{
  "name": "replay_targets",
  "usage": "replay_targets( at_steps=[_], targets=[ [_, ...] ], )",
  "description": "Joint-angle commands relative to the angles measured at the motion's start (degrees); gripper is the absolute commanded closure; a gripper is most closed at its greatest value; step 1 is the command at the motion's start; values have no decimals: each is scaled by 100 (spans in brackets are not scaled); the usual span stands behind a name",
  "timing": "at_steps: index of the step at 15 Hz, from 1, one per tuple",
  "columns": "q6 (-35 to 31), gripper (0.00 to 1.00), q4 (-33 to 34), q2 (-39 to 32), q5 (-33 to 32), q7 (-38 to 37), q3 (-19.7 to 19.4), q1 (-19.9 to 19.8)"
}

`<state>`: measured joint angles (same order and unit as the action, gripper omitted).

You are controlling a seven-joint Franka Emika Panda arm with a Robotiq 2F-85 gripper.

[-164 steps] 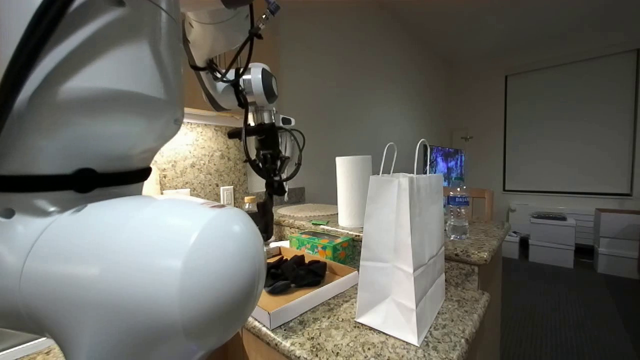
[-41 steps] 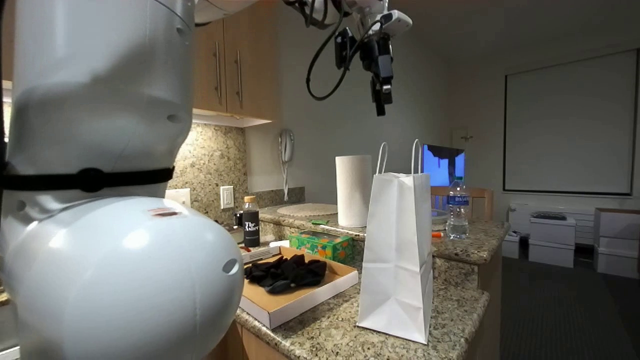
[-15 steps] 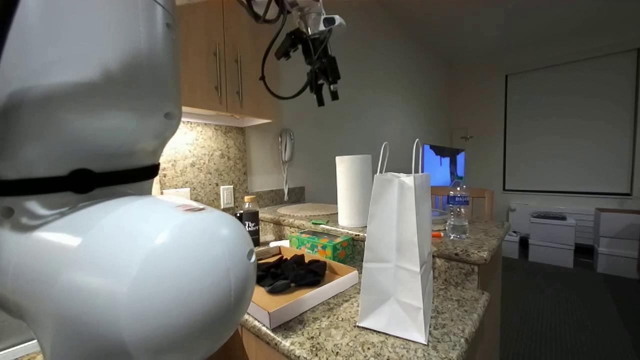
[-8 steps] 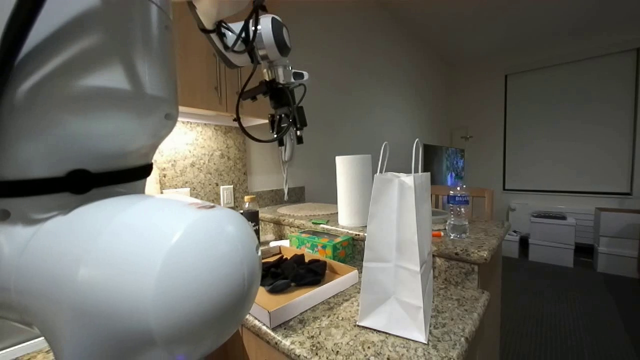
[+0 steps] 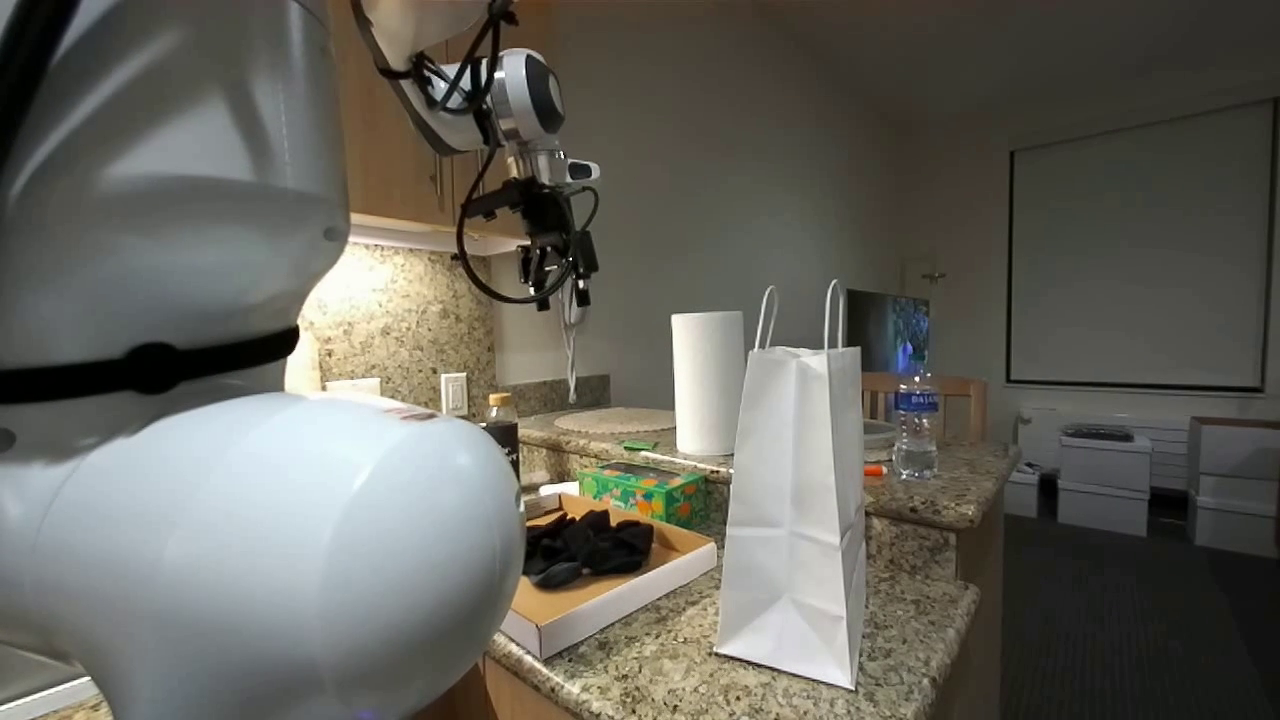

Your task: Put the socks in the white bag

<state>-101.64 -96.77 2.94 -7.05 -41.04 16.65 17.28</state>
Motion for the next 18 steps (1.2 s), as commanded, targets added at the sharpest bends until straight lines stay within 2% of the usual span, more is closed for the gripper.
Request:
replay_targets(
  at_steps=[1,4,8,12,18],
  targets=[
    [-431,0,-163,-108,304,167,28,-45],
    [-1011,0,-509,-316,519,10,47,-12],
    [-1929,0,-1078,-761,129,-809,34,97],
    [-2319,0,-1401,-1493,203,-897,5,289],
    [-2910,0,-1272,-2454,187,-1091,-323,558]
  ],
)
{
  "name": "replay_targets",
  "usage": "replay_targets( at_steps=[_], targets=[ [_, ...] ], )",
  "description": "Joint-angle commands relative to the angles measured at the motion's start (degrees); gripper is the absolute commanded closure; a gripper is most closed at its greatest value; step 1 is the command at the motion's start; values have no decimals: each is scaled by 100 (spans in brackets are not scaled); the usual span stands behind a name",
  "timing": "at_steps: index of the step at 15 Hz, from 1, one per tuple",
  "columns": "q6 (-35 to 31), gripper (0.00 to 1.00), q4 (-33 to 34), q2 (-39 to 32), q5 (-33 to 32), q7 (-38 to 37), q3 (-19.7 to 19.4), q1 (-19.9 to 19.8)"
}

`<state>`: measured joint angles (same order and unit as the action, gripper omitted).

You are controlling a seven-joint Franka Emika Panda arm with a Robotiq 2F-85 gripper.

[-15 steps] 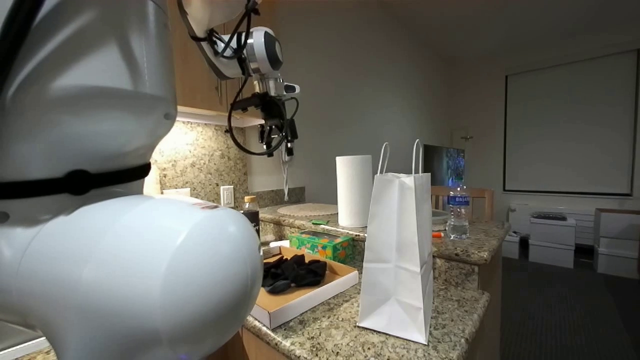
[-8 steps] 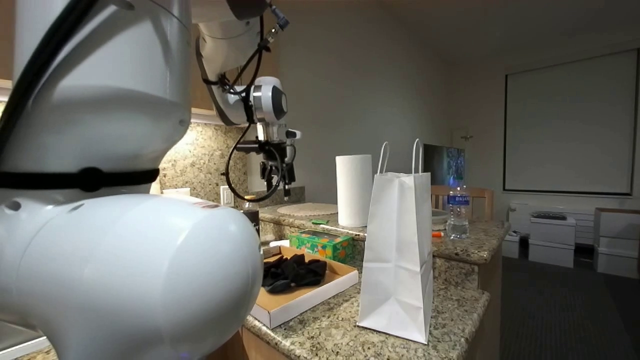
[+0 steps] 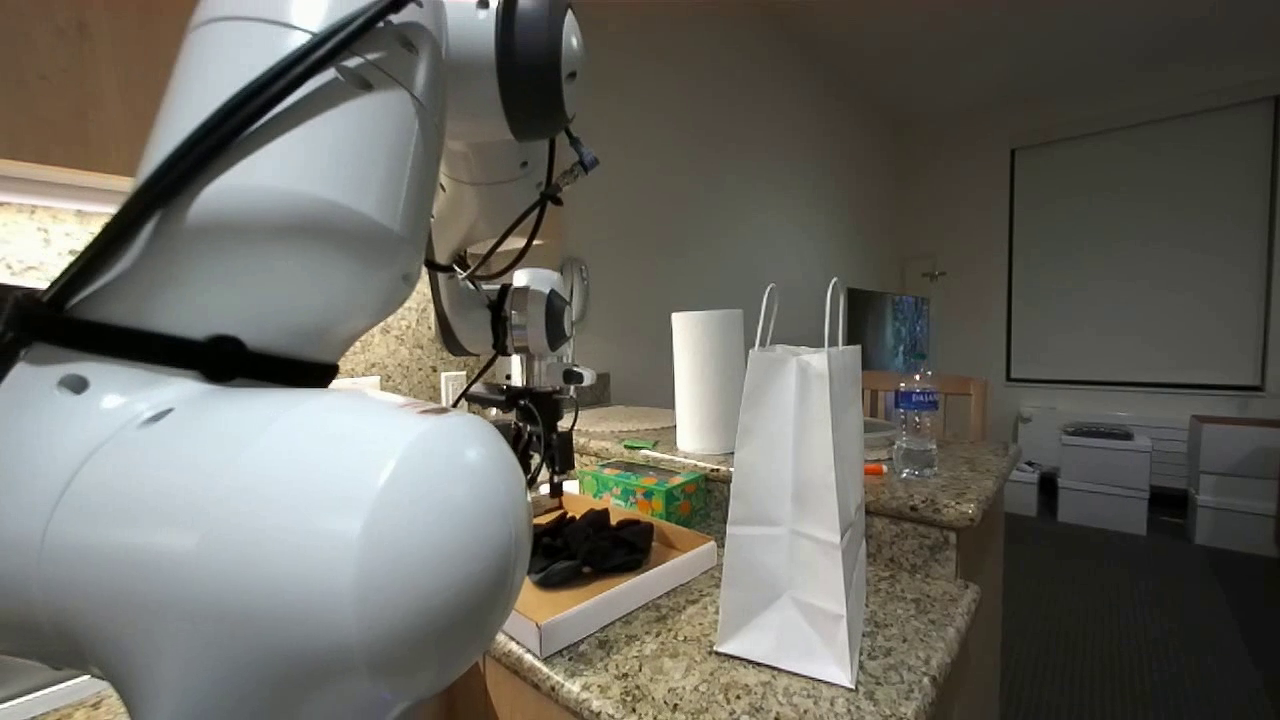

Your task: Put the socks in the white bag

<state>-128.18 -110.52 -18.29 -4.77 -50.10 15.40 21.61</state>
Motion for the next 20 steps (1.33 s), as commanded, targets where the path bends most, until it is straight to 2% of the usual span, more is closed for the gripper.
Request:
replay_targets(
  at_steps=[1,8,9,10,19,20],
  targets=[
    [-320,0,168,-475,-78,-257,-298,169],
    [-225,0,789,-1274,8,-205,-617,369],
    [-222,25,842,-1333,8,-208,-622,424],
    [-209,26,895,-1381,12,-201,-632,467],
    [-53,86,739,-1022,-36,-294,-799,628],
    [-10,90,703,-951,-38,-307,-800,629]
  ],
)
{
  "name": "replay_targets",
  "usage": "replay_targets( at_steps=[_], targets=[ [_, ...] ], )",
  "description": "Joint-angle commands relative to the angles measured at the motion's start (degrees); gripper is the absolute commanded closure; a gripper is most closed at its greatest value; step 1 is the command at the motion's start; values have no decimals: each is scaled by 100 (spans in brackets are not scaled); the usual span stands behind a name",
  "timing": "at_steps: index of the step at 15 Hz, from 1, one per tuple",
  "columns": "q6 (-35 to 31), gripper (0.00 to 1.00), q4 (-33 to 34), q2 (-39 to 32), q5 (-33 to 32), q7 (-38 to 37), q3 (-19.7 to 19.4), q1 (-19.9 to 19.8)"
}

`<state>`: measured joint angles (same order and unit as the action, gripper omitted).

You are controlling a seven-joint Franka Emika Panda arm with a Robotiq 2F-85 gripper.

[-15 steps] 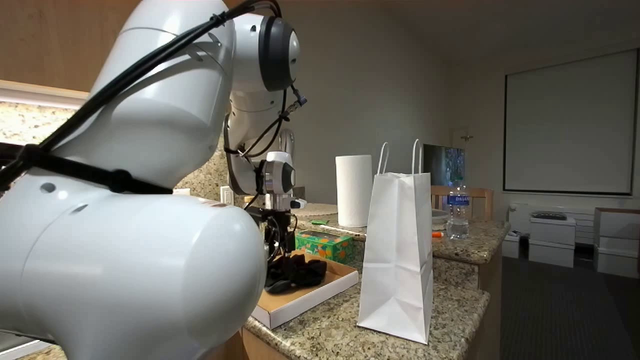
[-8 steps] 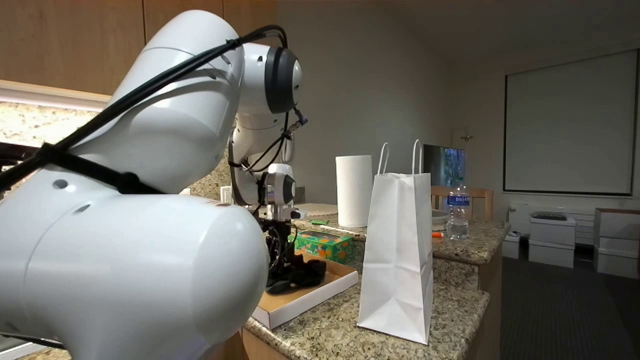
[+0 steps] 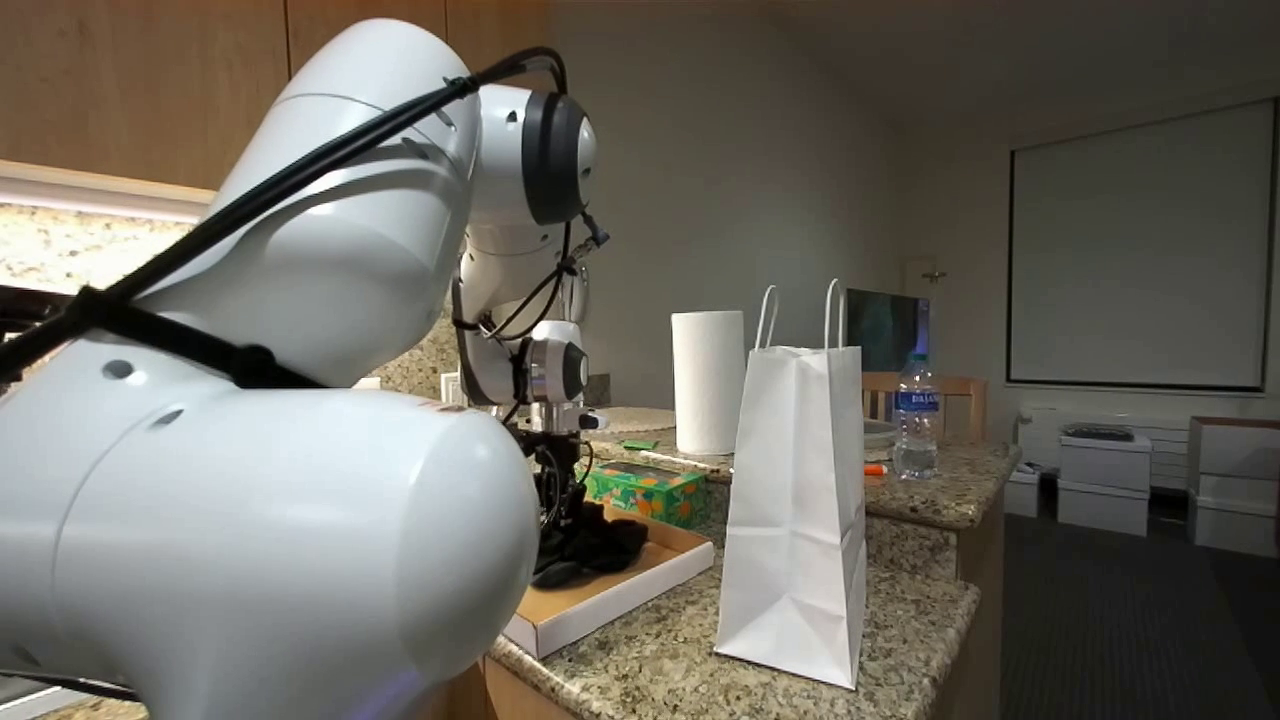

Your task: Put the socks in the white bag

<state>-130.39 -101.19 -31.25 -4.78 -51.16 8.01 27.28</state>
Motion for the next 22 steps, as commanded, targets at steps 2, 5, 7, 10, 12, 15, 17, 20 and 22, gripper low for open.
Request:
replay_targets(
  at_steps=[2,5,7,10,12,15,17,20,22],
  targets=[
    [349,92,-360,565,-31,-195,-33,49],
    [681,91,-569,1037,-67,-164,48,39],
    [936,90,-655,1435,-179,-174,105,51],
    [1404,90,-638,2044,-378,-91,271,21],
    [1763,90,-526,2410,-470,32,426,-46],
    [2217,90,-376,2972,-468,231,622,-184],
    [2543,90,-237,3317,-523,277,697,-293],
    [3259,90,188,3595,-443,708,741,-524],
    [3837,91,531,3693,-546,998,741,-694]
  ],
)
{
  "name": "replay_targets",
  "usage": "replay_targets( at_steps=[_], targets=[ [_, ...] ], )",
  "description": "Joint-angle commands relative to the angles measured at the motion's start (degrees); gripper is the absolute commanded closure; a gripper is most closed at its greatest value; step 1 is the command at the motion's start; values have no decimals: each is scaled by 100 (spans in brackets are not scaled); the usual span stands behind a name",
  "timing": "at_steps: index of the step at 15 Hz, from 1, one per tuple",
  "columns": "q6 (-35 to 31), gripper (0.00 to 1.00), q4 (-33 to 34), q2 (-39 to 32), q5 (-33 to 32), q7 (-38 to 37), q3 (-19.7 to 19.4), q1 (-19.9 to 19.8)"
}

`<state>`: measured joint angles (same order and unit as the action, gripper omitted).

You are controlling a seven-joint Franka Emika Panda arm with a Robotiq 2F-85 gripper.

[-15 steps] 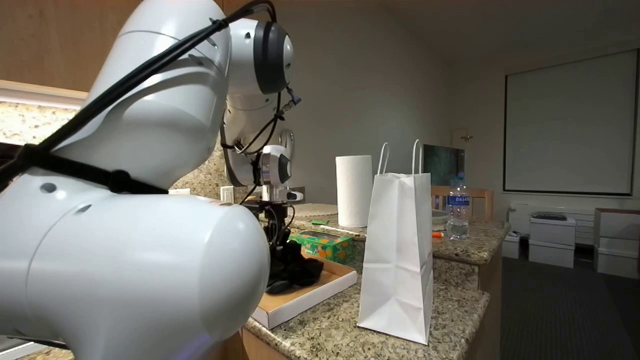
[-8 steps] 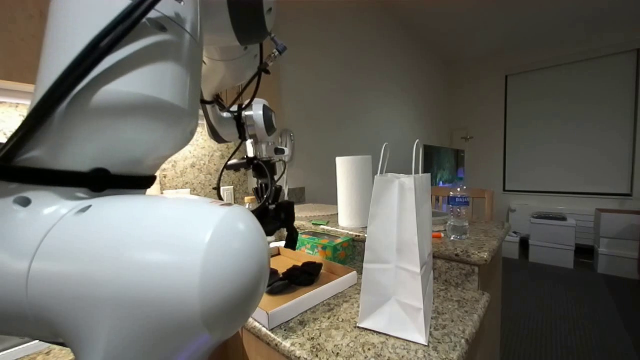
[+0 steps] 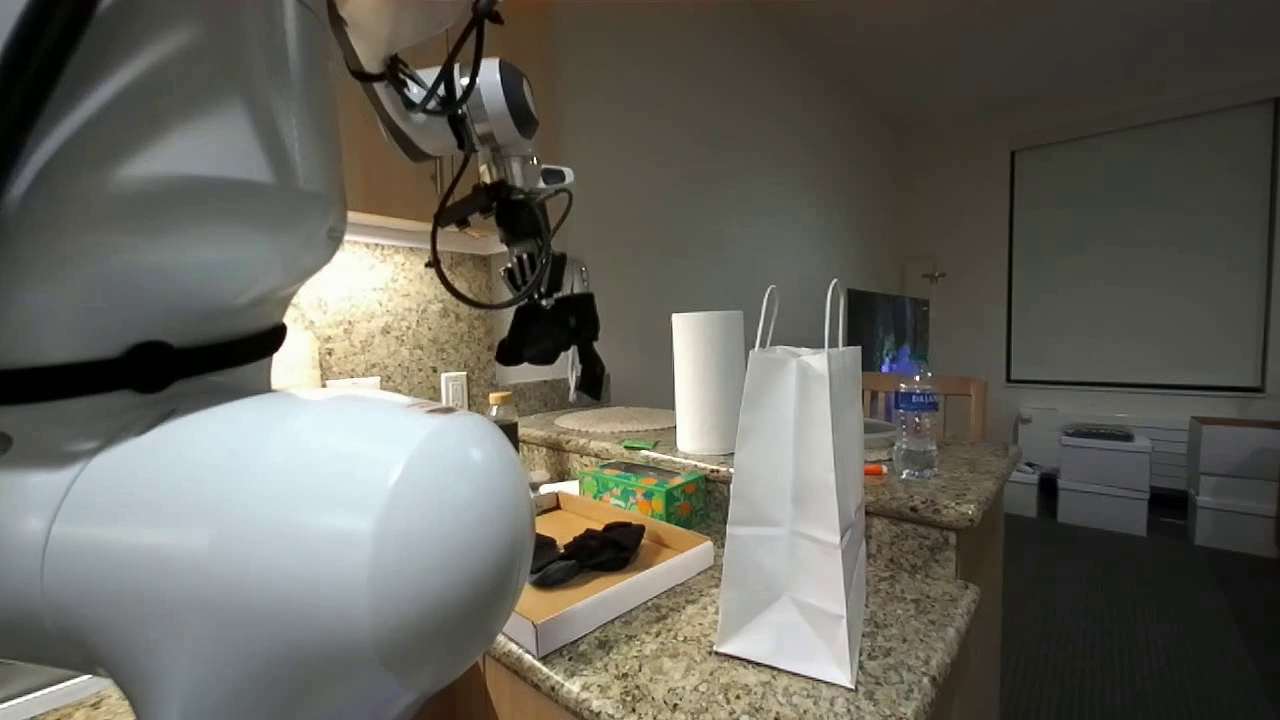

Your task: Put the socks in the white bag

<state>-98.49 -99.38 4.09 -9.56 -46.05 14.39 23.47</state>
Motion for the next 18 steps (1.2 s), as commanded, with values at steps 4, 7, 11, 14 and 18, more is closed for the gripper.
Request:
replay_targets(
  at_steps=[4,7,11,14,18],
  targets=[
    [1378,90,895,385,-263,1108,-78,-791],
    [1439,90,1148,634,-16,1322,-415,-1266],
    [1404,90,1596,661,173,1098,-783,-1799],
    [1375,86,1649,622,120,1130,-768,-1918],
    [1376,86,1676,613,148,1122,-771,-1945]
  ],
)
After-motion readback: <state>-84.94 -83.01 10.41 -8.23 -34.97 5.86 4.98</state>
